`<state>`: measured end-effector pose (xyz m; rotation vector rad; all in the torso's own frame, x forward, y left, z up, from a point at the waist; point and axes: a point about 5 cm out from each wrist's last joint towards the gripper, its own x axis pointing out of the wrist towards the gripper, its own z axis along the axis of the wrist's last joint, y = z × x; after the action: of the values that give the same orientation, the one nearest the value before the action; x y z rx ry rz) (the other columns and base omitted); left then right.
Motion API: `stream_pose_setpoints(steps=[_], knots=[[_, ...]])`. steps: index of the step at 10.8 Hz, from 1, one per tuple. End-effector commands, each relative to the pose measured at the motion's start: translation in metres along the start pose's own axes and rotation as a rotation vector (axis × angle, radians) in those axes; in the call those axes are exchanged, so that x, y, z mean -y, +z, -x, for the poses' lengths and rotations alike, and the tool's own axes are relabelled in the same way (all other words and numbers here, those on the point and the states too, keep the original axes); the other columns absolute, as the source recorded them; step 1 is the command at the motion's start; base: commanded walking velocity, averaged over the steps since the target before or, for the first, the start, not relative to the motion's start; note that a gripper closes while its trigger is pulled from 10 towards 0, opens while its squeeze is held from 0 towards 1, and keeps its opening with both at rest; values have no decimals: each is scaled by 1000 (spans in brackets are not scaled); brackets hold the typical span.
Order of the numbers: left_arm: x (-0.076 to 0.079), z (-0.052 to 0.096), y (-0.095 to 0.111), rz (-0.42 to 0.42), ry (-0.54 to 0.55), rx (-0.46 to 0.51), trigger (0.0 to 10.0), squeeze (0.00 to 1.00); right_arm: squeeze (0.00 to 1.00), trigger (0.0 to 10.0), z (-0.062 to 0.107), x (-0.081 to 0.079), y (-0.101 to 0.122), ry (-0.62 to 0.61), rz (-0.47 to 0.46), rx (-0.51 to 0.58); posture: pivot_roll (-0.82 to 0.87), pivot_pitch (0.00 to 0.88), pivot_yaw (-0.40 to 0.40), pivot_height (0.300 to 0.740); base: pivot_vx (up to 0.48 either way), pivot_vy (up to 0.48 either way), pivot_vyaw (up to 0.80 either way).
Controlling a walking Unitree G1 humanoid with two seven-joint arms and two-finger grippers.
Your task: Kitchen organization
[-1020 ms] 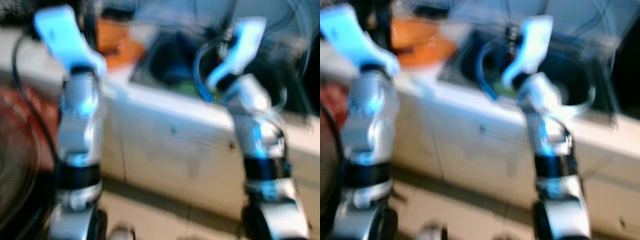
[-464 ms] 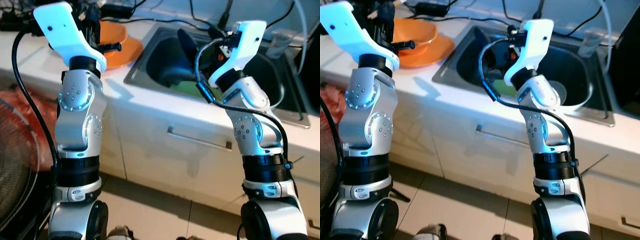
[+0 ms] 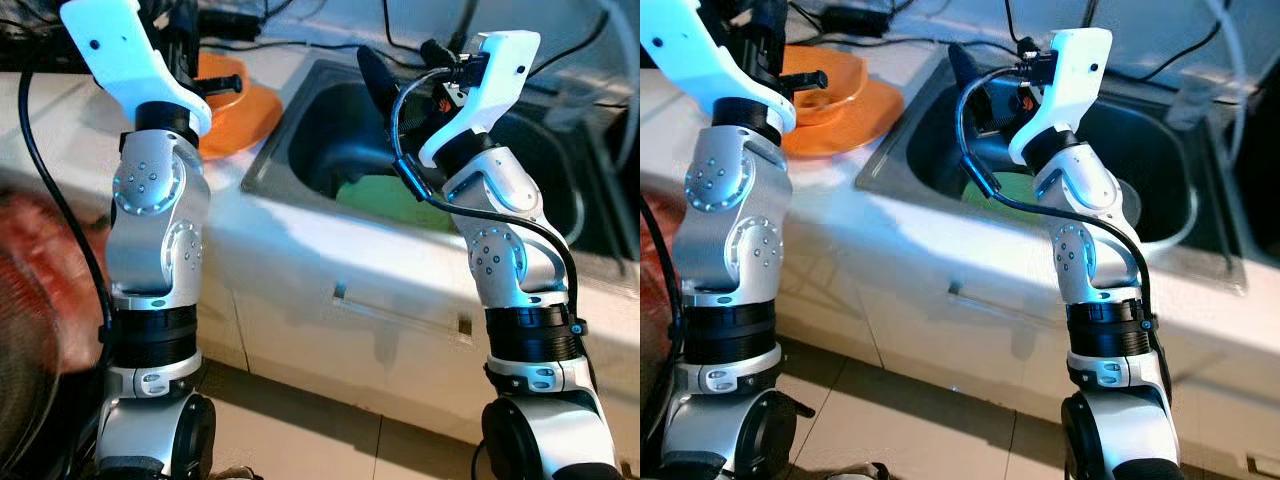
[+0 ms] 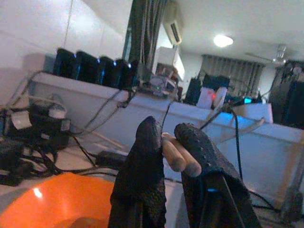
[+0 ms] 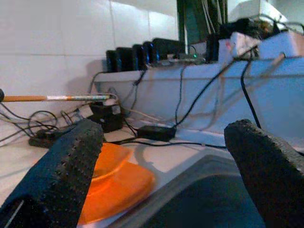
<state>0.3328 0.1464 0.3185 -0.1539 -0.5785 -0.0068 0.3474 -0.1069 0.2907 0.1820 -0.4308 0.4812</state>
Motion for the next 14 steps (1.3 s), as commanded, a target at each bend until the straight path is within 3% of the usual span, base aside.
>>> stream_pose_setpoints(steps=[1,11,12,13,14], knots=[[3,0,1,14,-26,4,0,0,0,10000,-1,1,10,-5,26,34,25,108,-63,740,461,0,0],[-4,2,-6,-11,20,-29,0,0,0,10000,-1,1,6,1,33,16,27,108,-67,740,0,0,0],[-5,2,-6,-8,23,-29,1333,0,0,10000,-1,1,5,1,32,15,28,108,-67,740,0,0,0],[-5,2,-6,-5,23,-32,1059,0,0,10000,-1,1,5,1,32,14,27,108,-67,740,0,0,0],[-5,2,-6,-3,23,-34,0,0,0,10000,-1,1,5,1,32,13,27,107,-66,740,0,0,0]])
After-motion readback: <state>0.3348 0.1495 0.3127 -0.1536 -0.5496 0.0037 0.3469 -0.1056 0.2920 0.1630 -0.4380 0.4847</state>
